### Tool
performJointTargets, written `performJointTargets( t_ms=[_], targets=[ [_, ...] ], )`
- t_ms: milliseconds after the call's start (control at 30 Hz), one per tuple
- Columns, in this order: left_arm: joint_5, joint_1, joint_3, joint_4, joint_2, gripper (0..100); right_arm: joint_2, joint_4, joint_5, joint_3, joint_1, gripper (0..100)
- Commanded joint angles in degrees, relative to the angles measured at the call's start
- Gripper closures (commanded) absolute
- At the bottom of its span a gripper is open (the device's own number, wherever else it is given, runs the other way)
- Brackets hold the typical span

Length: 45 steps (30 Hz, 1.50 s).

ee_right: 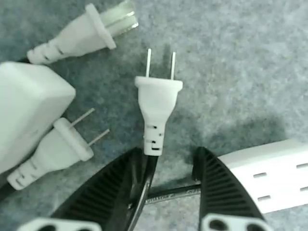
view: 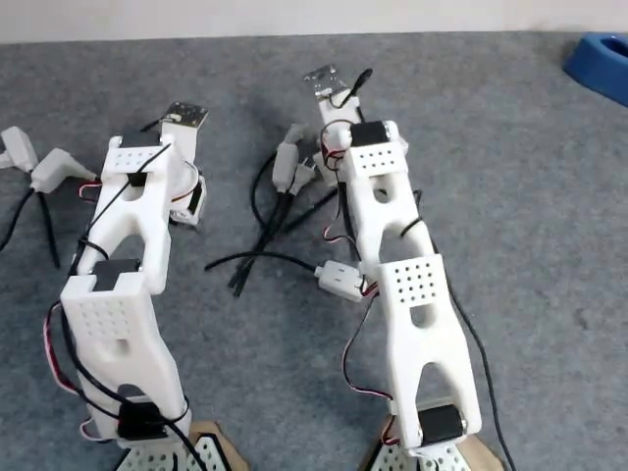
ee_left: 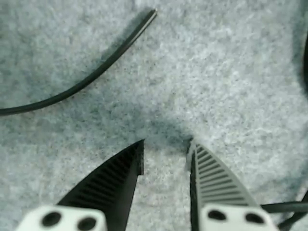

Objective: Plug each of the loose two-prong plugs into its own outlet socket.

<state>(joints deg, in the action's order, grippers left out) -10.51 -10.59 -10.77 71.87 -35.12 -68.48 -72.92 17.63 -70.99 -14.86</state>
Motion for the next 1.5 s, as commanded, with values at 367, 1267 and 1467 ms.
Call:
performJointTargets(
  t_ms=[367, 1267, 1467],
  targets=[
    [0.2, -0.4, 0.1, -1.2, -0.3, 84, 1.1, 1.8, -0.6, -0.5, -11.2, 81.7],
    [0.2, -0.4, 0.2, -1.2, -0.3, 84, 1.4, -1.5, -0.3, -0.8, -5.8, 99.2],
    [0.2, -1.4, -0.2, -1.2, -0.1, 84, 5.3, -11.8, 5.5, -9.3, -3.9, 99.2]
  ],
)
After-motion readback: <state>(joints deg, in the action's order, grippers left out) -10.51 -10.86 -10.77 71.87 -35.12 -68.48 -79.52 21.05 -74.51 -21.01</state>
